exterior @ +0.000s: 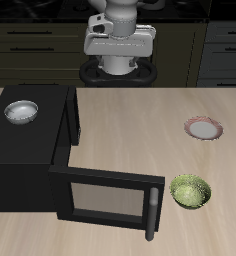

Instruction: Place the green bowl on the plate

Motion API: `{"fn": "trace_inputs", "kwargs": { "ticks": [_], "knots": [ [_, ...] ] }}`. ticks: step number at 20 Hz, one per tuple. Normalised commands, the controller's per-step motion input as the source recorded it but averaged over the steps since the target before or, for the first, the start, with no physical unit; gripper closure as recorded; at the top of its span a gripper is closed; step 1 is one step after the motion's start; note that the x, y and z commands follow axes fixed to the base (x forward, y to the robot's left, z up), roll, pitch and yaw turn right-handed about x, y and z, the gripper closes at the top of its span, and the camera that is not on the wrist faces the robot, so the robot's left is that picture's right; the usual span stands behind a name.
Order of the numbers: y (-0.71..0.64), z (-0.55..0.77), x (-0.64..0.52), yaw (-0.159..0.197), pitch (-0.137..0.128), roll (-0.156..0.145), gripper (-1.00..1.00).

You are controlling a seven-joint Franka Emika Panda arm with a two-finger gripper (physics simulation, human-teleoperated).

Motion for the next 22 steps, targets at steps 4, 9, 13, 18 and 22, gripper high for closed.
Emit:
{"fn": "trace_inputs", "kwargs": {
  "ticks": [4,9,13,18,22],
  "knots": [
    [0.08,0.02,0.26,-0.018,0.011,0.025,-1.0],
    [0.07,0.08,0.3,-0.022,-0.009,0.039,-1.0],
    [0.06,0.05,0.34,-0.013,0.002,0.007,-1.0],
    [0.14,0.06,0.29,0.009,-0.006,0.038,-1.0],
    [0.09,0.07,0.33,-0.014,-0.004,0.006,-1.0]
  ]
}}
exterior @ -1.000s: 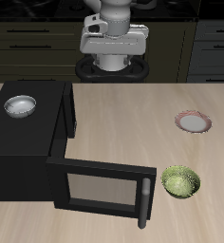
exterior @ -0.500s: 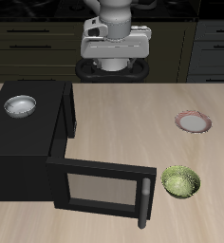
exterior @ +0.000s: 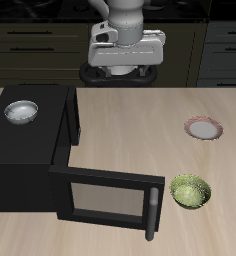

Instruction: Place the green bowl on the plate

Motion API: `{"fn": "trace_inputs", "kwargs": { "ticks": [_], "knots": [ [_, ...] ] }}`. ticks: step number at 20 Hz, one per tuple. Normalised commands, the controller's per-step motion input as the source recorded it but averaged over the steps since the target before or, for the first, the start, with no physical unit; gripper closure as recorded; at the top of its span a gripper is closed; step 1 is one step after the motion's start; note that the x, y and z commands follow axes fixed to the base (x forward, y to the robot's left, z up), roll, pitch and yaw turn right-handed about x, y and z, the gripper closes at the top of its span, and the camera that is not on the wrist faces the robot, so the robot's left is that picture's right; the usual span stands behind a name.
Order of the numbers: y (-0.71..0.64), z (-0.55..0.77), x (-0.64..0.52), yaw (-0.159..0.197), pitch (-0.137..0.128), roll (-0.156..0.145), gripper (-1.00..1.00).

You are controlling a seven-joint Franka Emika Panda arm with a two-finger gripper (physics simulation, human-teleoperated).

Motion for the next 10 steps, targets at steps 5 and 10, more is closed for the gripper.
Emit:
{"fn": "trace_inputs", "kwargs": {
  "ticks": [5,10],
  "knots": [
    [0.13,0.02,0.24,0.007,0.007,0.004,-1.0],
    [0.16,0.03,0.2,0.0,-0.013,0.02,-1.0]
  ]
}}
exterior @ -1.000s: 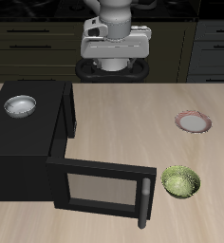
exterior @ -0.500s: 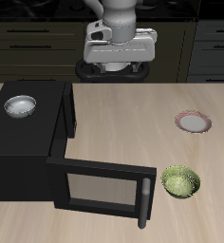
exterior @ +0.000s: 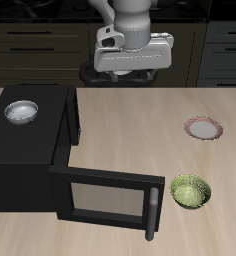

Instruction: Place the green bowl on the plate

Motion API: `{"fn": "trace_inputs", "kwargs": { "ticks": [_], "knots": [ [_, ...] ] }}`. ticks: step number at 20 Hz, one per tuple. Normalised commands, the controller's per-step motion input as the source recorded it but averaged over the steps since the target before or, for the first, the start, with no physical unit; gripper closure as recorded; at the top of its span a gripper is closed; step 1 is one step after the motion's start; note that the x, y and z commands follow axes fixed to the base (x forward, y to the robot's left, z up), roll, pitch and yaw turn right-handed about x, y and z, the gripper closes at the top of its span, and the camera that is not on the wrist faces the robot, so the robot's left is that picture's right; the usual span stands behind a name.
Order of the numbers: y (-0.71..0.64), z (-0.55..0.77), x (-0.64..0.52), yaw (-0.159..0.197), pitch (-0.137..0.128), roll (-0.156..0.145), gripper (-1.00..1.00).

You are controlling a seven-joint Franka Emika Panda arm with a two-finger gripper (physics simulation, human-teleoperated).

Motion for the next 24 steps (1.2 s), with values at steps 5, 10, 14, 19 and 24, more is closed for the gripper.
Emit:
{"fn": "trace_inputs", "kwargs": {
  "ticks": [5,10,14,19,24],
  "knots": [
    [0.08,0.09,0.15,-0.006,-0.023,-0.004,-1.0],
    [0.07,0.12,0.16,-0.02,-0.021,0.017,-1.0],
    [0.17,0.0,0.21,0.024,-0.008,0.029,-1.0],
    [0.15,-0.05,0.23,0.002,0.023,0.013,-1.0],
    [0.11,-0.02,0.21,-0.007,0.021,0.008,-1.0]
  ]
}}
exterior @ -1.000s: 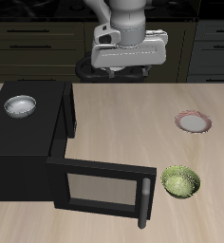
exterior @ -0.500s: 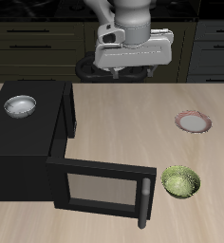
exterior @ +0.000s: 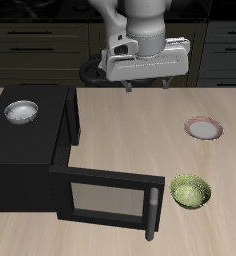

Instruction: Place the green bowl on the plate

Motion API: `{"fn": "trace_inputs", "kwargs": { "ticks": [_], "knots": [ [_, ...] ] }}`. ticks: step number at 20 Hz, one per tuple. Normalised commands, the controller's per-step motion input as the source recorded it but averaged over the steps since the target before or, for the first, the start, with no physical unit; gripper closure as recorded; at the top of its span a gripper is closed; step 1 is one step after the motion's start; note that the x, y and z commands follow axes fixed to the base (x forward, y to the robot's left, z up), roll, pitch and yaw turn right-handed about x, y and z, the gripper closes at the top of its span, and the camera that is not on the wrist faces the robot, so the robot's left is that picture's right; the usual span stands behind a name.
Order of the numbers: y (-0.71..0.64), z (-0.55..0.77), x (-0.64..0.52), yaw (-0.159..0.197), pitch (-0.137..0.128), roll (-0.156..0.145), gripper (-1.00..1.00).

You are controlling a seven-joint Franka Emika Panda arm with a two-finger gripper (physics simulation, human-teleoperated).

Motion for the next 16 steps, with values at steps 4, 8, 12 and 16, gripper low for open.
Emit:
{"fn": "trace_inputs", "kwargs": {
  "ticks": [4,8,12,16],
  "knots": [
    [0.09,0.02,0.18,0.004,0.0,-0.002,-1.0],
    [0.13,0.02,0.23,0.007,-0.013,0.026,-1.0],
    [0.06,0.03,0.18,-0.016,-0.012,0.008,-1.0],
    [0.05,0.03,0.21,-0.003,-0.022,0.0,-1.0]
  ]
}}
